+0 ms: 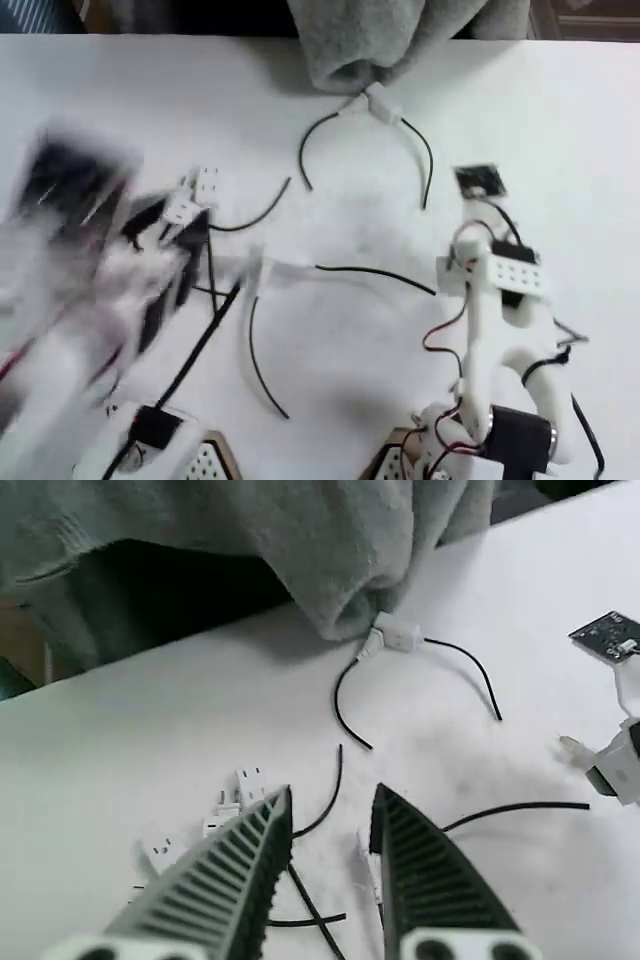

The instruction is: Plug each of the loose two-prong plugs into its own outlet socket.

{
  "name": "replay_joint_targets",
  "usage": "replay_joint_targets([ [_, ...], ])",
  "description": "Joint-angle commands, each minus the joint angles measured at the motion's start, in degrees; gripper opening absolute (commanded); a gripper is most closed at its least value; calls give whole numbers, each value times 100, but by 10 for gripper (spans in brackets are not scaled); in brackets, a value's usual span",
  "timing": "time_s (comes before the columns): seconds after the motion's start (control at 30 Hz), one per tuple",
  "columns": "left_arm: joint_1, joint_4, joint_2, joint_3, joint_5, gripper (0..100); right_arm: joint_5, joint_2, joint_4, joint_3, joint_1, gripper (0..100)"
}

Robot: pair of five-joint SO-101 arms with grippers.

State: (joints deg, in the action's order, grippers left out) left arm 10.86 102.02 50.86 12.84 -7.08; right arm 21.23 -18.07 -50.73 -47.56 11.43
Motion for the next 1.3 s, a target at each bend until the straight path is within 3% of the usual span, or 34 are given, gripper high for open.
replay_joint_targets([
  [0.0,-532,-149,927,-826,-273,143,97,-154,-1068,1336,-743,25],
  [0.1,-664,-141,1552,-1626,-290,143,105,-92,-1736,2268,-1332,60],
  [0.27,-646,-369,2677,-2954,-35,143,132,-92,-2527,3464,-2492,312],
  [0.33,-655,-651,3152,-3323,-132,143,422,-84,-2703,3675,-3037,346],
  [0.53,-637,-870,4084,-3648,-220,143,1178,936,-3090,4018,-4303,293],
  [0.77,-637,-844,4136,-3657,-237,143,2180,2941,-3081,4633,-4602,293],
  [1.13,-629,-870,4145,-4009,-246,143,2251,4840,-3046,5864,-4637,286],
  [1.27,-629,-870,4145,-4044,-246,143,2251,5508,-3090,6637,-4523,158],
])
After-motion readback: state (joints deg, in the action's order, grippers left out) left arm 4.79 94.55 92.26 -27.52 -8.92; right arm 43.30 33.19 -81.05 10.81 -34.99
